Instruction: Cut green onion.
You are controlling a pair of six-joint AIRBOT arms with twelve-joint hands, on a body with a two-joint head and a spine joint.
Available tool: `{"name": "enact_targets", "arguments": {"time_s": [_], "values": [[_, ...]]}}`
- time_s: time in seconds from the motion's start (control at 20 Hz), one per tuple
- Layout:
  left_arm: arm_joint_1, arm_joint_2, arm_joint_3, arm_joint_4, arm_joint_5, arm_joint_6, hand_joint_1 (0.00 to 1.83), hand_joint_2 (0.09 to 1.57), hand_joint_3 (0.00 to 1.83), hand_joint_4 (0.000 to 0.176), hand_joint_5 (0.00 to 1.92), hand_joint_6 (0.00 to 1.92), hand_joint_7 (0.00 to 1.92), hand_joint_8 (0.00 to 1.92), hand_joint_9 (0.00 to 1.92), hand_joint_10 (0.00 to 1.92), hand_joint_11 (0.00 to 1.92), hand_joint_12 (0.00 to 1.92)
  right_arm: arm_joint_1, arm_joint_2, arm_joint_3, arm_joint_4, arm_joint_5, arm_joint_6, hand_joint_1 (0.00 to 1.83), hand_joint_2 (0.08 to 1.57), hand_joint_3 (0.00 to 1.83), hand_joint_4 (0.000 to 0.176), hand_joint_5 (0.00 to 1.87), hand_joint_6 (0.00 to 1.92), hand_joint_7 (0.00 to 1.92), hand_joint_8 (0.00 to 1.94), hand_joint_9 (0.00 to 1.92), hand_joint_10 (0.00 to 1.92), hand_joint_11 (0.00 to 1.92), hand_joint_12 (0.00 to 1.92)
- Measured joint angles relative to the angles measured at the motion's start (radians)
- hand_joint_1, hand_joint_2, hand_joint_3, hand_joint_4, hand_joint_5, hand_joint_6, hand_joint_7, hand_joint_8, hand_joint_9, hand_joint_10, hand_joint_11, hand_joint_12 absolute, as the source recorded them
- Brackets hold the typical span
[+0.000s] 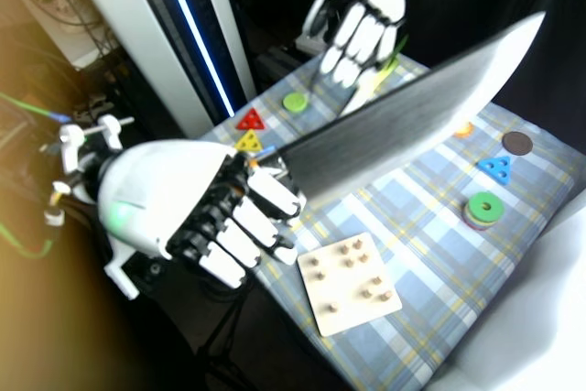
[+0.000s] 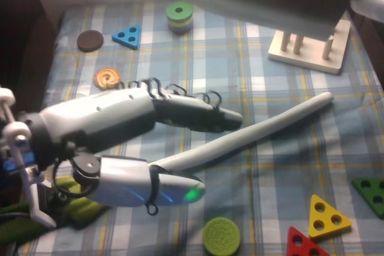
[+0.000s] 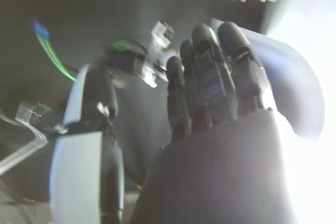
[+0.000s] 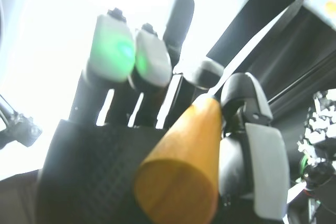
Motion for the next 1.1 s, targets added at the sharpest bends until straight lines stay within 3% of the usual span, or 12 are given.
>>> {"name": "enact_targets", "arguments": {"time_s": [0.1,0.25,0.3,0.5,0.75,1.1], "values": [[-0.011,-0.009,0.005,0.031,0.058,0.001,0.47,1.31,0.02,0.0,0.4,0.0,0.44,0.0,0.39,0.0,0.03,0.81,-0.036,0.021,-0.029,-0.002,0.026,0.0,0.44,1.43,0.0,0.176,1.01,1.92,1.24,1.94,1.36,1.92,1.39,1.92],[-0.04,-0.039,0.017,0.079,0.123,0.0,0.07,1.51,0.03,0.0,0.14,0.01,0.16,0.01,0.12,0.01,0.0,0.13,-0.096,0.047,-0.063,-0.006,0.061,0.006,0.5,1.43,0.0,0.176,1.04,1.92,1.24,1.94,1.35,1.92,1.39,1.92],[-0.05,-0.048,0.018,0.089,0.14,0.0,0.01,1.56,0.02,0.0,0.11,0.0,0.11,0.0,0.09,0.0,0.0,0.07,-0.11,0.054,-0.072,-0.006,0.071,0.006,0.54,1.43,0.0,0.176,1.0,1.92,1.24,1.94,1.36,1.92,1.4,1.92],[-0.063,-0.064,0.018,0.138,0.206,0.0,0.0,1.52,0.0,0.0,0.05,0.0,0.05,0.0,0.05,0.0,0.01,0.02,-0.165,0.066,-0.084,-0.005,0.111,0.044,0.48,1.42,0.0,0.175,1.1,1.92,1.38,1.94,1.48,1.92,1.53,1.92],[-0.063,-0.084,0.025,0.169,0.276,0.0,0.0,1.5,0.0,0.0,0.02,0.01,0.02,0.01,0.02,0.01,0.02,0.01,-0.214,0.066,-0.084,-0.009,0.129,0.072,0.51,1.44,0.0,0.175,1.12,1.92,1.4,1.94,1.52,1.92,1.58,1.92],[-0.063,-0.1,0.025,0.223,0.329,0.0,0.0,1.48,0.0,0.0,0.04,0.01,0.05,0.01,0.05,0.01,0.04,0.02,-0.261,0.067,-0.084,-0.01,0.132,0.1,0.59,1.43,0.0,0.175,1.06,1.92,1.32,1.94,1.47,1.92,1.52,1.92]]}}
